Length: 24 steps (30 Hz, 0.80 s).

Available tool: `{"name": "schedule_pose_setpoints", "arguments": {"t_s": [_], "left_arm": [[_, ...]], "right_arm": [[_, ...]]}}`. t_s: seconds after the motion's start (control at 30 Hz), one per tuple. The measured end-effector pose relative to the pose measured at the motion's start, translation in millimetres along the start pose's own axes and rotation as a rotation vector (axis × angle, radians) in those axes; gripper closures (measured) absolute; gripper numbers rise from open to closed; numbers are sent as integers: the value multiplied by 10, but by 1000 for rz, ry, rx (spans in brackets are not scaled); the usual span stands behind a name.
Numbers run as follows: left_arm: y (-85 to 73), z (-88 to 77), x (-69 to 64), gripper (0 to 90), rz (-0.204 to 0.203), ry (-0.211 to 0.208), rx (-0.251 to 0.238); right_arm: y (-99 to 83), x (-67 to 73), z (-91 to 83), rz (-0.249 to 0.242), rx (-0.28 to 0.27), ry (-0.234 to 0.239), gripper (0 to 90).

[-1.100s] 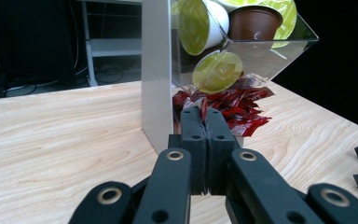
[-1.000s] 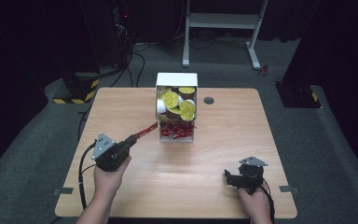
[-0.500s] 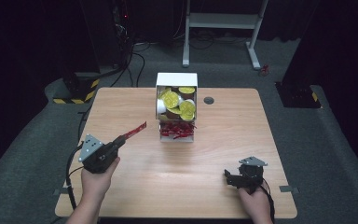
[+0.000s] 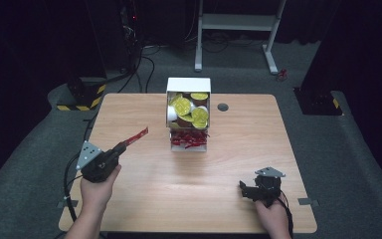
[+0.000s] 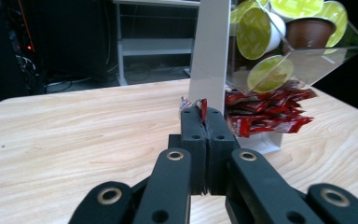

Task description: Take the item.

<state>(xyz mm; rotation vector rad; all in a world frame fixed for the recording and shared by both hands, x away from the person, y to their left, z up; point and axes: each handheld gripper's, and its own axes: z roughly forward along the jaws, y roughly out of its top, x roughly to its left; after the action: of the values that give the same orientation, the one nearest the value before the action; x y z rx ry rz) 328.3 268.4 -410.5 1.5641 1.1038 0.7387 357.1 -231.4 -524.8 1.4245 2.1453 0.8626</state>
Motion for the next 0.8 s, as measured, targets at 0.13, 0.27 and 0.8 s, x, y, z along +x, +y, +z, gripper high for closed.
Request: {"name": "schedule_pose_setpoints", "arguments": {"t_s": [0.13,0.27,0.8], "left_arm": [[-14,70,74,888,2,17,0],[-12,147,132,888,-3,32,1],[57,352,285,888,-7,65,-24]], "right_arm": [[0,-1,0,0,0,0,77],[0,-1,0,0,0,0,77],[0,0,0,0,0,0,77]]}}
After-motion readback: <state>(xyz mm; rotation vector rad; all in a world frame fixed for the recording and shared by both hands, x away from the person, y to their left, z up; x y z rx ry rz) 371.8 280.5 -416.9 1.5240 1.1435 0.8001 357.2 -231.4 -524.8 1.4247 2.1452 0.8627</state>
